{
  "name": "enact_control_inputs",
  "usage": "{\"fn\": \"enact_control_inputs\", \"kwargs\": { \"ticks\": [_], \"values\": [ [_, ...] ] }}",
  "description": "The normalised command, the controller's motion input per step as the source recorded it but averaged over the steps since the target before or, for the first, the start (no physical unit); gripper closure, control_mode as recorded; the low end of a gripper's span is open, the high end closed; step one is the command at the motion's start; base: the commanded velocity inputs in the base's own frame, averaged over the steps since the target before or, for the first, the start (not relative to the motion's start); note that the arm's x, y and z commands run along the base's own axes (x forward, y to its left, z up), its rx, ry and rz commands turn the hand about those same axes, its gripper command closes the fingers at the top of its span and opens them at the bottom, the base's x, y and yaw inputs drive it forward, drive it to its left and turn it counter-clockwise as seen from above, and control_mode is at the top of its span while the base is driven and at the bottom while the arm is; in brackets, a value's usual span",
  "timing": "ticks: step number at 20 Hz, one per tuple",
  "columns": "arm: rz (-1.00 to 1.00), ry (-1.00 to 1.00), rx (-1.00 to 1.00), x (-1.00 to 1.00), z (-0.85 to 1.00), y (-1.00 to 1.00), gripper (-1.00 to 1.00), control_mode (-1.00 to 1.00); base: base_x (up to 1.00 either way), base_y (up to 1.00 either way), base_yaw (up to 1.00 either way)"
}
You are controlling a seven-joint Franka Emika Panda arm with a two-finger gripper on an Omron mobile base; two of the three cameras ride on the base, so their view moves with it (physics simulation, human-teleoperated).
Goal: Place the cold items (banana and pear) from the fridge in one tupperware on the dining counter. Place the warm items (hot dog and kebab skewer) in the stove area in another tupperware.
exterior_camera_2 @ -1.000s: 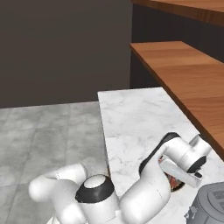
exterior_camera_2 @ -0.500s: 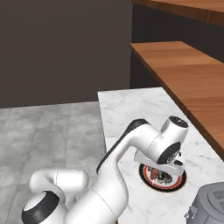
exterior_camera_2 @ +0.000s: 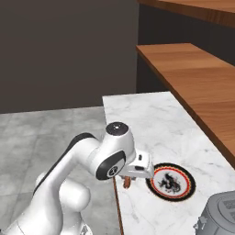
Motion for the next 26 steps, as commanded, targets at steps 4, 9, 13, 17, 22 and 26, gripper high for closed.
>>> {"fn": "enact_control_inputs", "kwargs": {
  "ticks": [4,9,13,17,22,26],
  "values": [
    [0.07,-0.07,-0.07,-0.02,0.48,1.00,1.00,-1.00,0.00,0.00,0.00],
    [0.20,-0.01,-0.01,0.00,0.19,0.88,1.00,-1.00,0.00,0.00,0.00],
    [0.21,-0.01,0.00,0.00,-0.06,0.56,1.00,-1.00,0.00,0.00,0.00],
    [0.17,-0.07,-0.02,0.00,-0.30,0.53,1.00,-1.00,0.00,0.00,0.00],
    [0.16,-0.09,-0.02,0.00,-0.24,0.39,1.00,-1.00,0.00,0.00,0.00],
    [0.24,-0.12,-0.01,0.00,-0.22,0.40,1.00,-1.00,0.00,0.00,0.00]
  ]
}}
